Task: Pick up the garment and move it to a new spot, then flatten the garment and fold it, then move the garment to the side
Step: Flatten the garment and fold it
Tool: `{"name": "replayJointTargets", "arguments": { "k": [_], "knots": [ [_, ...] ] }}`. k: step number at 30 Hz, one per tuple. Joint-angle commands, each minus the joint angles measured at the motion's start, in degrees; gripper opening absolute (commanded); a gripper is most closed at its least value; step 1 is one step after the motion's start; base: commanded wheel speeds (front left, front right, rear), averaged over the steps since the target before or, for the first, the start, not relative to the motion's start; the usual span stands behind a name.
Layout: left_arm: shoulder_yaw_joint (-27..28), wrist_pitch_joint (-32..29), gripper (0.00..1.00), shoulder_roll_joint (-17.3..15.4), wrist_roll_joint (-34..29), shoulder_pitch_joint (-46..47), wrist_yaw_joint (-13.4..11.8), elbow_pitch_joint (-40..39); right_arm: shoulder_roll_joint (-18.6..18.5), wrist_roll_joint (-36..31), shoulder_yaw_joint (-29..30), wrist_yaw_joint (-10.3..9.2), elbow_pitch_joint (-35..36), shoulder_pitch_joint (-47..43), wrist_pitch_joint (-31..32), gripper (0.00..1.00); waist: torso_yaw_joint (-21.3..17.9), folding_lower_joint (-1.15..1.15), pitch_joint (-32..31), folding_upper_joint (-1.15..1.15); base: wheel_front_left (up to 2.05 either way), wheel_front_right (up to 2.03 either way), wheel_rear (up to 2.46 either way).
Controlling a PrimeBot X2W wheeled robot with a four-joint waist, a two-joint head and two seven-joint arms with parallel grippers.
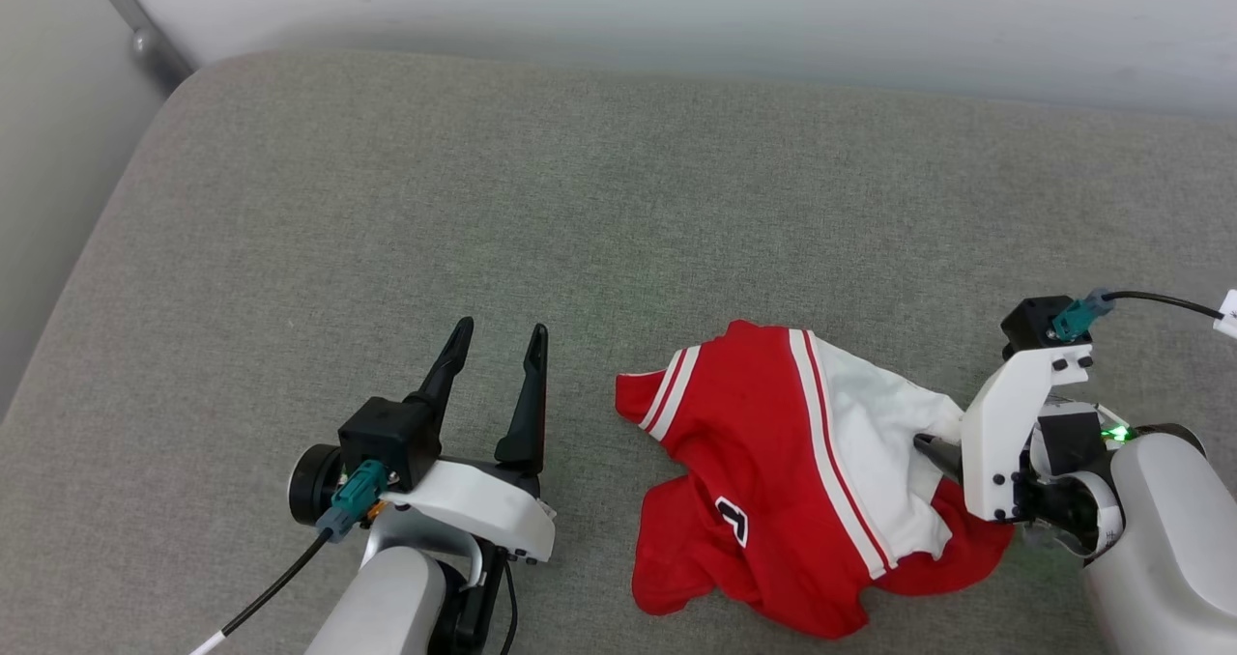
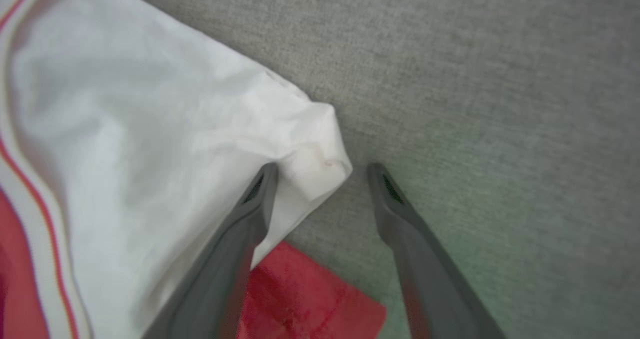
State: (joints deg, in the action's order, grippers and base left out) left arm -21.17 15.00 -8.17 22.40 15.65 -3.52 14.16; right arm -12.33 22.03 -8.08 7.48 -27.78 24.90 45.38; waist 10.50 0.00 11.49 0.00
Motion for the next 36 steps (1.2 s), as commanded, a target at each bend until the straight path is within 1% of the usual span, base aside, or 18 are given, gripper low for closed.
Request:
{"name": "replayJointTargets", "arguments": {
  "k": [1, 3, 8, 10, 13, 14, 16, 17, 21, 24, 25, 26, 27, 29, 31, 33, 34, 36],
  "knots": [
    [0.4, 0.2, 1.00, 0.3, -0.3, 0.4, 0.3, 0.0, 1.1, 0.8, -2.0, 0.03, -2.8, -1.9, 1.4, 0.00, 0.0, 0.00, 0.0, 0.00, 0.00, 0.00, 0.00],
    [0.8, 0.2, 1.00, 0.4, -0.5, 0.1, 0.4, 0.3, 0.7, 1.3, -3.0, 0.03, -1.9, -1.2, 0.2, 0.00, -0.2, 0.00, -0.2, 0.00, 0.00, 0.00, 0.00],
    [1.3, 0.2, 1.00, 0.9, -0.9, -0.9, 1.0, 0.9, -2.4, -0.2, -4.0, 0.00, 3.1, 2.6, -4.6, 0.00, -1.2, 0.00, -1.4, 0.00, 0.00, 0.00, 0.00],
    [1.6, 0.2, 1.00, 1.0, -1.1, -1.1, 1.0, 1.1, -2.7, -0.2, -3.3, 0.00, 5.3, 2.8, -5.8, 0.00, -1.6, 0.00, -2.0, 0.00, 0.00, 0.00, 0.00],
    [2.0, 0.2, 1.00, 1.3, -1.5, -1.6, 1.1, 1.2, -3.7, -1.4, -0.7, 0.00, 9.2, 2.5, -6.5, 0.00, -2.4, 0.00, -2.8, 0.00, 0.00, 0.00, 0.00],
    [2.4, 0.2, 1.00, 1.5, -1.6, -2.4, 1.1, 1.2, -4.7, -2.5, 4.0, 0.00, 12.6, 0.6, -5.5, 0.00, -3.4, 0.00, -3.4, 0.00, 0.00, 0.00, 0.00],
    [2.6, 0.2, 1.00, 1.5, -1.8, -2.6, 1.2, 1.2, -5.0, -3.3, 8.5, 0.00, 14.2, -1.6, -4.6, 0.00, -4.0, 0.00, -3.7, 0.00, 0.00, 0.00, 0.00],
    [2.9, 0.2, 1.00, 1.5, -2.1, -3.0, 1.4, 1.3, -4.9, -4.9, 16.1, 0.00, 14.8, -5.9, -3.2, 0.00, -4.6, 0.00, -4.0, 0.00, 0.00, 0.00, 0.00],
    [3.1, 0.2, 1.00, 1.3, -2.2, -3.3, 1.6, 1.4, -2.5, -6.2, 25.4, 0.00, 12.5, -12.2, -2.4, 0.00, -5.2, 0.00, -4.2, 0.00, 0.00, 0.00, 0.00],
    [3.2, 0.2, 1.00, 0.9, -2.3, -3.3, 1.9, 1.7, -0.1, -6.9, 29.1, 0.00, 10.0, -15.0, -4.1, 0.00, -5.6, 0.00, -4.2, 0.00, 0.00, 0.00, 0.00],
    [3.3, 0.2, 1.00, 0.8, -2.4, -3.3, 1.8, 1.7, 0.8, -6.8, 29.7, 0.00, 9.2, -15.5, -4.8, 0.03, -5.8, 0.00, -4.2, 0.00, 0.00, 0.00, 0.00],
    [3.4, 0.2, 1.00, 0.8, -2.4, -3.4, 1.8, 1.8, 1.4, -6.9, 29.9, 0.01, 8.7, -15.8, -6.2, 0.35, -6.0, 0.00, -4.2, 0.00, 0.00, 0.00, 0.00],
    [3.4, 0.2, 1.00, 0.7, -2.4, -3.4, 1.7, 1.9, 1.9, -7.1, 30.3, 0.00, 8.4, -16.0, -7.7, 1.00, -6.1, 0.00, -4.2, 0.00, 0.00, 0.00, 0.00],
    [3.4, 0.2, 1.00, 0.5, -2.4, -3.5, 1.8, 2.1, 2.9, -7.6, 30.4, 0.00, 8.0, -16.4, -10.9, 1.00, -6.3, 0.00, -4.5, 0.00, 0.00, 0.00, 0.00],
    [3.5, 0.1, 1.00, 0.2, -2.3, -3.7, 1.6, 2.2, 3.4, -7.7, 30.6, 0.00, 8.9, -15.8, -16.0, 1.00, -6.7, 0.00, -5.0, 0.00, 0.00, 0.00, 0.00],
    [3.6, -0.1, 1.00, 0.0, -2.3, -4.0, 1.3, 2.1, 3.2, -8.9, 30.3, 0.00, 9.7, -15.6, -21.4, 1.00, -7.0, 0.00, -5.8, 0.00, 0.00, 0.00, 0.00],
    [3.6, -0.1, 1.00, 0.0, -2.3, -4.0, 1.3, 2.1, 3.2, -8.9, 30.3, 0.00, 9.7, -15.6, -21.4, 1.00, -7.0, 0.00, -5.8, 0.00, 0.00, 0.00, 0.00],
    [3.7, -0.2, 1.00, -0.4, -2.1, -4.5, 1.1, 2.3, 3.5, -9.8, 30.0, 0.00, 10.6, -15.3, -26.5, 1.00, -7.4, 0.00, -6.8, 0.00, 0.00, 0.00, 0.00]
  ]
}}
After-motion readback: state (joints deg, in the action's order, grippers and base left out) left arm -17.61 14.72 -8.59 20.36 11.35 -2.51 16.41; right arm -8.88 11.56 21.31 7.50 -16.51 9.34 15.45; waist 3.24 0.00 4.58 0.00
